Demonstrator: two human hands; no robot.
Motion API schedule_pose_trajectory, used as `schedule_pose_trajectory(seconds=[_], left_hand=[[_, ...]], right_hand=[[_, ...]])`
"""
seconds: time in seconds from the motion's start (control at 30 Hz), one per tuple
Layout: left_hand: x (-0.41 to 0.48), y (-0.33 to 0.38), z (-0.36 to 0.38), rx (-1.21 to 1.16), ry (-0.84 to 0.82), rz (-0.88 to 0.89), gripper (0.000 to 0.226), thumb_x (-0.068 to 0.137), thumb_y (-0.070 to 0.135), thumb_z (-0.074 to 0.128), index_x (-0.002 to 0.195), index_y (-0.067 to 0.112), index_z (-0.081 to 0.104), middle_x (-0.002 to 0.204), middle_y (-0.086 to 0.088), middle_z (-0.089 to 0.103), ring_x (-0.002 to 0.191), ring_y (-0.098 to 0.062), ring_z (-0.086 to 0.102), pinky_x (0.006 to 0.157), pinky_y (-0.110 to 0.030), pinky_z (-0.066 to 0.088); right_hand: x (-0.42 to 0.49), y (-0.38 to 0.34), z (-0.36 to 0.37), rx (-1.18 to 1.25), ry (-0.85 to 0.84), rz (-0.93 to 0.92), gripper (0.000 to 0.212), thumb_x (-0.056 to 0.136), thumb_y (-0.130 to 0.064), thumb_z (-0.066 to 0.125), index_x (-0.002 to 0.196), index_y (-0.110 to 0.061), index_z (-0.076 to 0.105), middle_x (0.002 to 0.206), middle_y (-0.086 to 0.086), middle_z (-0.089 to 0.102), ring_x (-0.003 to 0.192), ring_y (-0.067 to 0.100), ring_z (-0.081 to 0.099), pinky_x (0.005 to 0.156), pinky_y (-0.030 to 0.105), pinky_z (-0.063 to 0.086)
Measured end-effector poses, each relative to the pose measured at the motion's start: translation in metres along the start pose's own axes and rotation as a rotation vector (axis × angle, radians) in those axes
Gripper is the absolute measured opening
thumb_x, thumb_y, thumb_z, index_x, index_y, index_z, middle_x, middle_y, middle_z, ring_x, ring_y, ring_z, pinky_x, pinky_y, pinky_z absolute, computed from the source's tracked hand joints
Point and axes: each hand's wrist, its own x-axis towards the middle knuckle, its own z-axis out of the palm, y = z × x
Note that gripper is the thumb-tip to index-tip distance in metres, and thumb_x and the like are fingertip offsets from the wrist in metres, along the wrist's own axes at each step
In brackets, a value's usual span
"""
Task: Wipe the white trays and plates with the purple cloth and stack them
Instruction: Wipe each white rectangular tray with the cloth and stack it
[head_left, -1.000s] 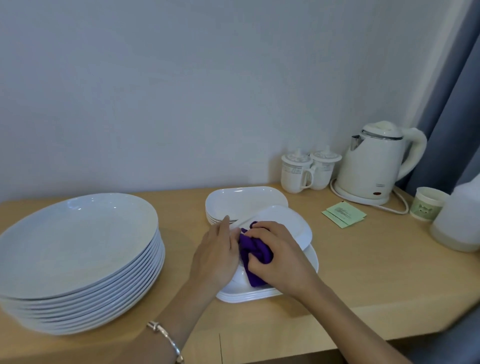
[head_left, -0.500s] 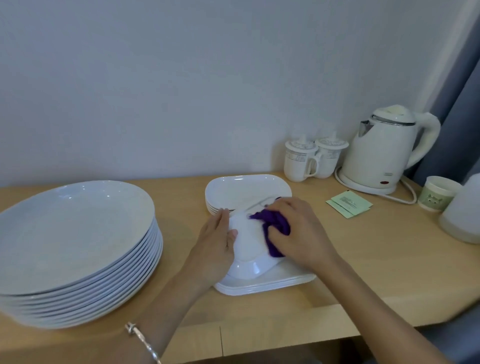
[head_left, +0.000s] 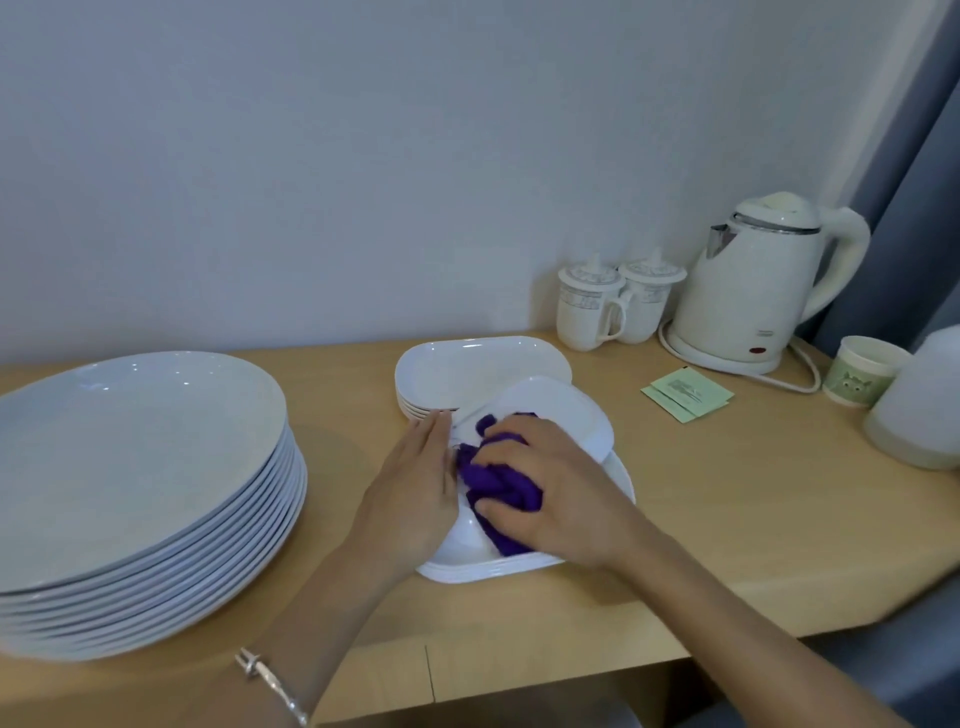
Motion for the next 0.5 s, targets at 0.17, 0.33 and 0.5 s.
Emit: schedule_pose_trajectory(seconds=[0.17, 0.33, 0.5], left_hand=[[-0.002, 0.006, -0.003, 0.014, 0.044, 0.019, 0.048, 0.103, 0.022, 0.024, 0.15, 0.017, 0.02, 0.155, 0.008, 0.022, 0.141, -0.005, 0.017, 0.103, -0.013, 0.018], [-0.003, 0.006, -0.003, -0.024, 0.042, 0.013, 0.046, 0.102, 0.02, 0.027, 0.149, 0.02, 0.022, 0.154, 0.011, 0.022, 0.14, -0.003, 0.016, 0.097, -0.012, 0.02], [-0.002, 0.007, -0.002, -0.009, 0.048, 0.022, 0.048, 0.103, 0.022, 0.025, 0.15, 0.019, 0.019, 0.155, 0.009, 0.021, 0.141, -0.004, 0.016, 0.101, -0.013, 0.019]], right_hand=[[0.016, 0.058, -0.035, 0.083, 0.309, 0.341, 0.031, 0.081, -0.026, 0.071, 0.109, -0.029, 0.06, 0.115, -0.008, 0.052, 0.11, 0.009, 0.049, 0.099, 0.023, 0.037], [0.004, 0.024, -0.011, -0.023, 0.125, 0.096, 0.038, 0.077, -0.039, 0.066, 0.112, -0.025, 0.064, 0.122, -0.007, 0.051, 0.117, 0.008, 0.042, 0.097, 0.014, 0.026], [0.046, 0.058, -0.036, -0.01, 0.213, 0.368, 0.031, 0.08, -0.032, 0.066, 0.11, -0.031, 0.061, 0.113, -0.007, 0.056, 0.109, 0.015, 0.053, 0.09, 0.028, 0.042]])
